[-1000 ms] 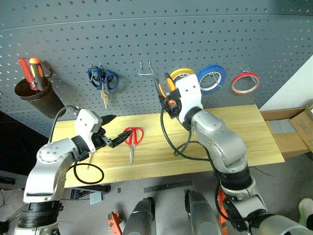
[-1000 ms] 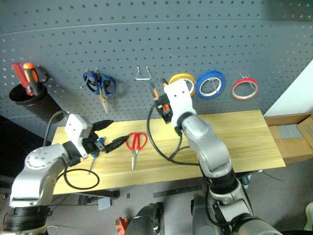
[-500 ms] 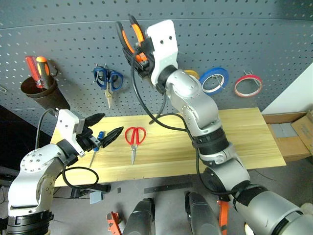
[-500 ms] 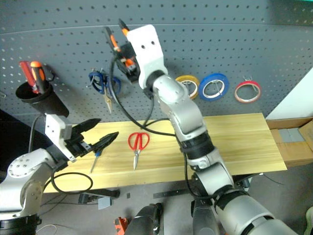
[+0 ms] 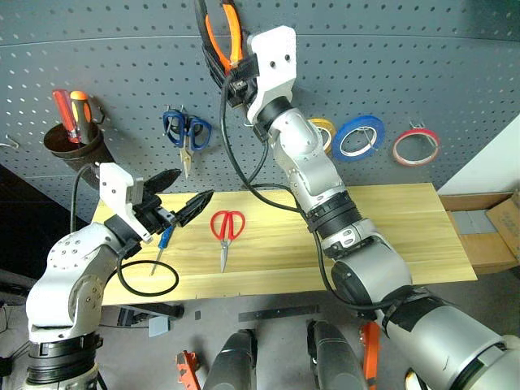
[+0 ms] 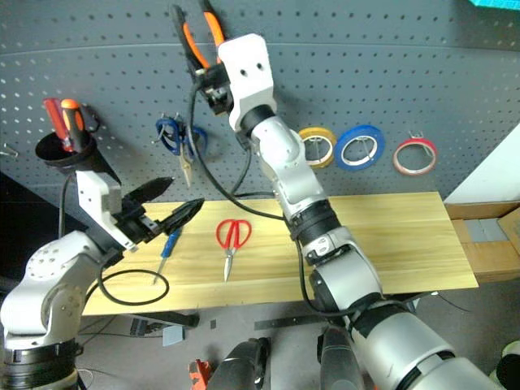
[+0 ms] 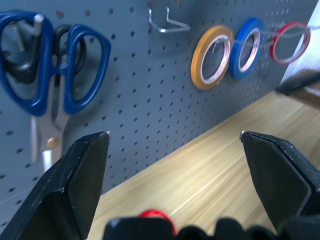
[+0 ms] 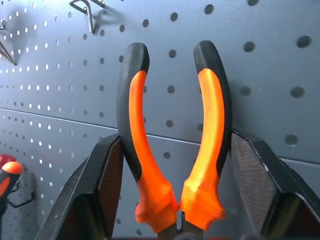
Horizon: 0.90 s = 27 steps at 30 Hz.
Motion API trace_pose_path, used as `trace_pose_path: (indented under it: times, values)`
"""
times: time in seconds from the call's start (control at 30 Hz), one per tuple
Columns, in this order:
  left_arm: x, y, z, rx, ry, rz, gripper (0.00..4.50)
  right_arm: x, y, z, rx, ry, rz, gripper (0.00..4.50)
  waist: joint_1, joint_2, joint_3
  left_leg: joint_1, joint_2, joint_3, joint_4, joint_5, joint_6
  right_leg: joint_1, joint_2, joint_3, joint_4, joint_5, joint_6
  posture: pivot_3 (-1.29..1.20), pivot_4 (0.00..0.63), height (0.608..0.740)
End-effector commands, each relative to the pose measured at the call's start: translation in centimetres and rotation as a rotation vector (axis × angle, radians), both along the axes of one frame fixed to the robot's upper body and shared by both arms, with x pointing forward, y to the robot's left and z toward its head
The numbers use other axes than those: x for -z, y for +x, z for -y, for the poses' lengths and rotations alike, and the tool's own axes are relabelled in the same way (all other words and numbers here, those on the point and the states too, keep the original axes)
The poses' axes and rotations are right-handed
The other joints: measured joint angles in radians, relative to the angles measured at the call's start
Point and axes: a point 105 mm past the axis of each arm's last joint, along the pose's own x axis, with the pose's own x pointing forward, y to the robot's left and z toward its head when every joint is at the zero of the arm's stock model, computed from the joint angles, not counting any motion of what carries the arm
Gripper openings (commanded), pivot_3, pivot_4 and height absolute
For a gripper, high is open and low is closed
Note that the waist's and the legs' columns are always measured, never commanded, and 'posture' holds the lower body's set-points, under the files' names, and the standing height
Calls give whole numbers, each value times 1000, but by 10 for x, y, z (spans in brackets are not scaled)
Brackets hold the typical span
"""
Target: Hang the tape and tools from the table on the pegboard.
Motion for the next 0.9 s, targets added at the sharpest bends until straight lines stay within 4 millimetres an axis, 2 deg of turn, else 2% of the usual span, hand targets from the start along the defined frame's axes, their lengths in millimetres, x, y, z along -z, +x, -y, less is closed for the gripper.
trace_pose_path:
  times: [0.03, 0.2, 0.43, 0.63, 0.9]
  values:
    - [-19, 0, 6, 11, -12, 64, 4500, -26, -18, -10, -39, 62, 126, 2692, 0, 0, 0, 0, 0, 0, 0, 0, 0, 0, 0, 0, 0, 0, 0, 123, 181, 740]
    - [-26, 7, 7, -2, -26, 84, 4500, -24, -16, -10, -16, 64, 170, 2691, 0, 0, 0, 0, 0, 0, 0, 1, -2, 0, 3, 0, 0, 1, -2, 143, 187, 740]
    - [-26, 3, 6, 1, -18, 76, 4500, -27, -10, -6, 33, 67, 193, 2691, 6, 0, 0, 1, 0, 0, -1, 1, -3, 0, 4, 0, 1, 2, -3, 171, 196, 740]
    - [-27, 3, 5, -10, -4, 81, 4500, 2, 1, -11, 85, -31, 147, 2691, 10, 0, 0, 1, 0, -2, -1, 1, -4, 0, 5, 0, 1, 2, -3, 200, 199, 740]
    - [-27, 1, 6, -22, 12, 90, 4500, 15, 14, 1, 190, -123, 157, 2691, 14, 0, 0, 1, 0, -3, -1, 2, -5, 0, 5, 0, 1, 2, -4, 230, 210, 740]
